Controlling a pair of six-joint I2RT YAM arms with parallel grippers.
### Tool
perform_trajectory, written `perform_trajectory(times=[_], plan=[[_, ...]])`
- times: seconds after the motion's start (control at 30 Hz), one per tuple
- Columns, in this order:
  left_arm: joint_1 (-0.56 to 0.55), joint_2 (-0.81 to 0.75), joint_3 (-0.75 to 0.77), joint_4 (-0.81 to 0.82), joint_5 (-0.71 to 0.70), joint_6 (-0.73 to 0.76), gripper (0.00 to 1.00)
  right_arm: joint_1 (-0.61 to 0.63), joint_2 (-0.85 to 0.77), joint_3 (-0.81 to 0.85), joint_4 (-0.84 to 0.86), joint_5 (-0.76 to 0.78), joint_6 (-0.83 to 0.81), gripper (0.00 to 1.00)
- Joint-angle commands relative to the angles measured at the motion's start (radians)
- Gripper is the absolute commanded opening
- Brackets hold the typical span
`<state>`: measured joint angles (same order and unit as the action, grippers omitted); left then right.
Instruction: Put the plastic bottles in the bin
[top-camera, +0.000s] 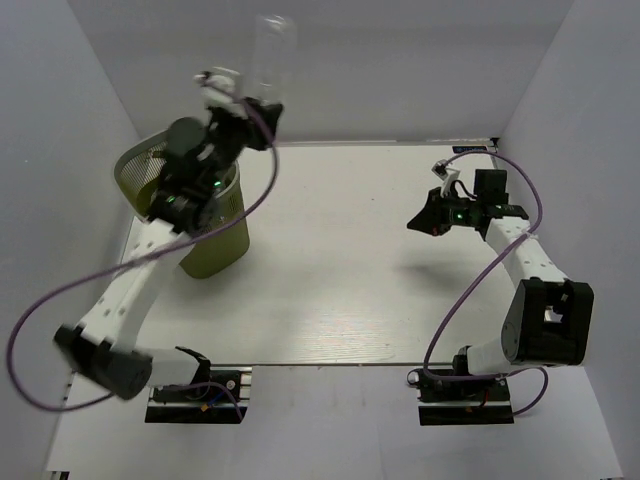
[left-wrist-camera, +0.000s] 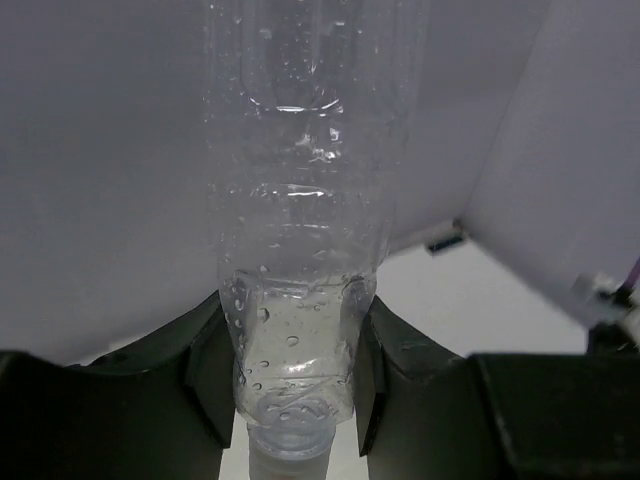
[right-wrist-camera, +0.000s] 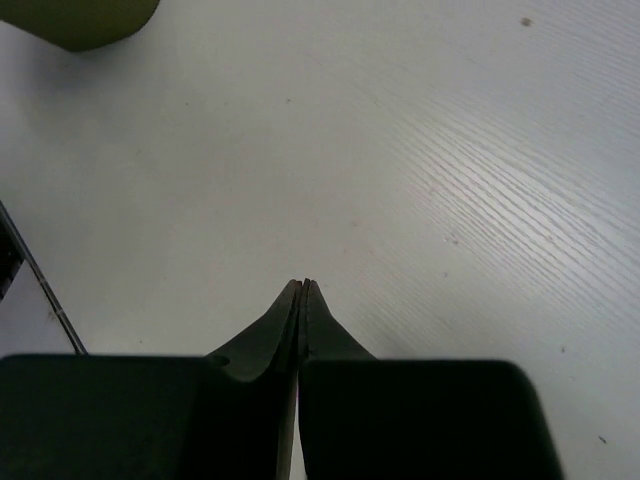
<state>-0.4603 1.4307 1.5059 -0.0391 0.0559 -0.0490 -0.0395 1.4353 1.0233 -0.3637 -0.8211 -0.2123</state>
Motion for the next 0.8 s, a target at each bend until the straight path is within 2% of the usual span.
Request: perform_trajectory(times=[0.0, 0.07, 0.1, 0.2, 0.23, 0.3, 0.4, 0.53, 0.6, 0.77], plan=[[0.032, -0.186, -0.085, -0.027, -0.126, -0.107, 0.00, 0.036, 0.008, 0.063, -0.001, -0.026, -0.026, 0.00], [0.032, -0.289, -0.131, -0.102, -0.235, -0.107, 0.00, 0.090, 0.010, 0.067, 0.002, -0.021, -0.015, 0.00], [0.032, -0.311, -0.142, -0.134, -0.340, -0.120, 0.00, 0.104, 0.013, 0.069, 0.002, -0.020, -0.006, 0.00], [0.032, -0.346, -0.153, -0.283, -0.493, -0.182, 0.00, 0.128, 0.013, 0.086, -0.003, -0.016, 0.001, 0.01], [0.041, -0.363, -0.182, -0.313, -0.583, -0.196, 0.00, 0.135, 0.008, 0.086, -0.006, -0.013, 0.002, 0.02], [0.041, -0.384, -0.220, -0.331, -0.655, -0.236, 0.00, 0.145, 0.001, 0.086, -0.015, -0.009, 0.001, 0.02], [0.041, -0.415, -0.298, -0.317, -0.723, -0.253, 0.00, 0.155, -0.022, 0.074, -0.020, 0.000, -0.002, 0.04], [0.051, -0.404, -0.320, -0.329, -0.872, -0.299, 0.00, 0.156, -0.050, 0.043, -0.024, 0.005, -0.004, 0.05], [0.051, -0.404, -0.344, -0.317, -0.922, -0.319, 0.03, 0.156, -0.065, 0.029, -0.026, 0.008, -0.007, 0.05], [0.060, -0.404, -0.337, -0.323, -0.909, -0.380, 0.04, 0.158, -0.107, -0.008, -0.030, 0.017, -0.013, 0.07]])
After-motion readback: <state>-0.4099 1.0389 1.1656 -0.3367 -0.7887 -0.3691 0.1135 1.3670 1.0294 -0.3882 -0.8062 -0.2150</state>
